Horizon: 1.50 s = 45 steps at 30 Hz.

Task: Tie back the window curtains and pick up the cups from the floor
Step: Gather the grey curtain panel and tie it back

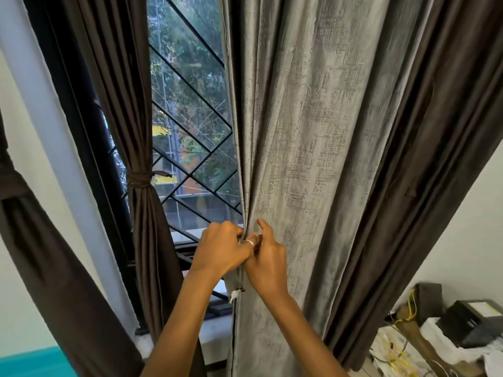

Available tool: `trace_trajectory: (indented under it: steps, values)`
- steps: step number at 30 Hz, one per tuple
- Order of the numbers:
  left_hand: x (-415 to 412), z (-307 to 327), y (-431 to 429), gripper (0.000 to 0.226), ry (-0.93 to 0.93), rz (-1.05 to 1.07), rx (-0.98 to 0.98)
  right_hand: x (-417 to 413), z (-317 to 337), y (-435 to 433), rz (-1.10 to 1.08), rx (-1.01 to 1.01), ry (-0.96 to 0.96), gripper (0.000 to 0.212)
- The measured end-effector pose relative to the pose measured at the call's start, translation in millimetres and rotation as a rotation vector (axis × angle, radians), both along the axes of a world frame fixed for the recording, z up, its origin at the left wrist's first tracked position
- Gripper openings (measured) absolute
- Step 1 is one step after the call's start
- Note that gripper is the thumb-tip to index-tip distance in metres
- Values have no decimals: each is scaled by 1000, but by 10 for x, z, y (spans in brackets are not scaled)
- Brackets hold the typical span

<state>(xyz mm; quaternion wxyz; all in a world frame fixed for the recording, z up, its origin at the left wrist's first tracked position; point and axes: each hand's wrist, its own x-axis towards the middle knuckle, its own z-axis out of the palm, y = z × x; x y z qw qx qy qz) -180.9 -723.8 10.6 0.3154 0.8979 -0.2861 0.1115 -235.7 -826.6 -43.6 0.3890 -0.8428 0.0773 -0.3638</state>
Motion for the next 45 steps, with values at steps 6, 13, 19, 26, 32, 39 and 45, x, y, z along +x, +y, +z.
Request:
trace_trajectory:
  steps: [6,13,19,26,32,39,45]
  values:
    - [-117,-24,-129,52,-42,143,17,-11,-4,35,16,95,-65,50]
    - [-103,-61,-133,48,-69,111,25,-40,-17,-73,83,116,-44,50]
    - [-6,-138,64,55,-123,43,-55,-122,62,-499,45,259,-61,49]
    - [24,-181,162,54,-93,-13,-119,2,166,-1410,-318,279,64,40]
    - [18,-179,212,53,-84,-54,-132,203,100,-1778,-81,350,320,48]
    - [129,-178,331,54,-106,24,-111,56,103,-1771,-196,232,164,27]
    - [163,-208,234,54,-114,67,-111,-208,38,-1607,-306,221,45,21]
